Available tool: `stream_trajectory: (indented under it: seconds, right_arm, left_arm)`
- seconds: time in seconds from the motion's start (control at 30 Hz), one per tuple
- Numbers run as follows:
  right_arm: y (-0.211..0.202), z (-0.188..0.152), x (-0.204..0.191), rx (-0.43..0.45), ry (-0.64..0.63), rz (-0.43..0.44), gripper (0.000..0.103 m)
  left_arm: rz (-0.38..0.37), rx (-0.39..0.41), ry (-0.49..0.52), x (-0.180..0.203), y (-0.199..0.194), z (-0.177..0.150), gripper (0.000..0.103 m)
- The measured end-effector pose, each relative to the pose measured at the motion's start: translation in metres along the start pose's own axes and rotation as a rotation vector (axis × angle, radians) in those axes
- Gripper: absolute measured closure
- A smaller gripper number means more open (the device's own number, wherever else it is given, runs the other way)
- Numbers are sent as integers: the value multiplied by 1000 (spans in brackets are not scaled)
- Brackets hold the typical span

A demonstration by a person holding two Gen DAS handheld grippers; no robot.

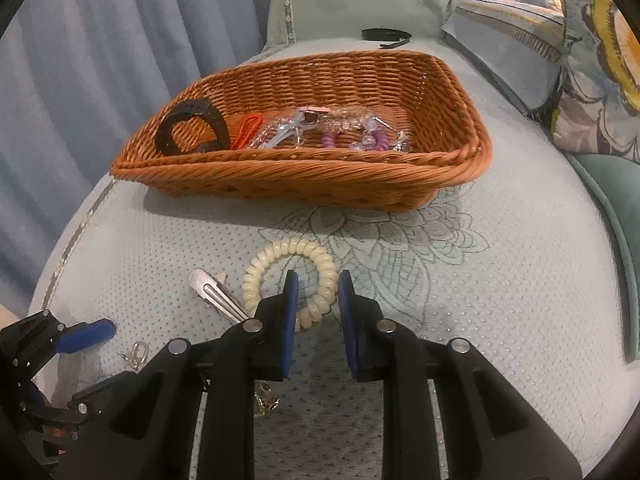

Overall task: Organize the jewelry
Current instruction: 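Grasp the cream coil hair tie with the right tool while the left tool grasps a gold charm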

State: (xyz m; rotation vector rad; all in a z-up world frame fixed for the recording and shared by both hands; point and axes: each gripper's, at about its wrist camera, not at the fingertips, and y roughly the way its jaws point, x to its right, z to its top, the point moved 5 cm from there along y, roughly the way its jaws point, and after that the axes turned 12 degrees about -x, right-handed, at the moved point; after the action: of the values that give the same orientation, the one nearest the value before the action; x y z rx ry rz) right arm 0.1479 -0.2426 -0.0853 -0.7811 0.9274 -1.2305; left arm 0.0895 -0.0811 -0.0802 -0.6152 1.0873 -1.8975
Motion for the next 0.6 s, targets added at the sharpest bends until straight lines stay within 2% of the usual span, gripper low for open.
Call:
stream_trajectory:
  seconds: [0.03,0.07,0.1,0.13,0.37,0.4,0.6]
  right_arm:
    - [1,0,-3,-5,-9,-8,85]
    - [2,0,-4,-9,-16,-18,85]
    - [2,0,-5,-6,-21,-27,86]
    - [1,0,-6,-3,-26,-36,94]
    - [-6,-2,-8,28,-38,-25,94]
    - [-7,-3,-7,35,-36,-20,94]
    - [-17,-3,-4,70,-28,19,94]
  left_arm:
    - [3,2,7,3,1,1,73]
    - [6,3,14,5,1,2,76]
    - [12,5,21,7,1,2,84]
    - [21,8,27,8,1,2,91]
    - [-24,48,51,12,-5,1,93]
    - [-38,52,52,11,-6,1,103]
    - [-68,69,43,9,-9,1,103]
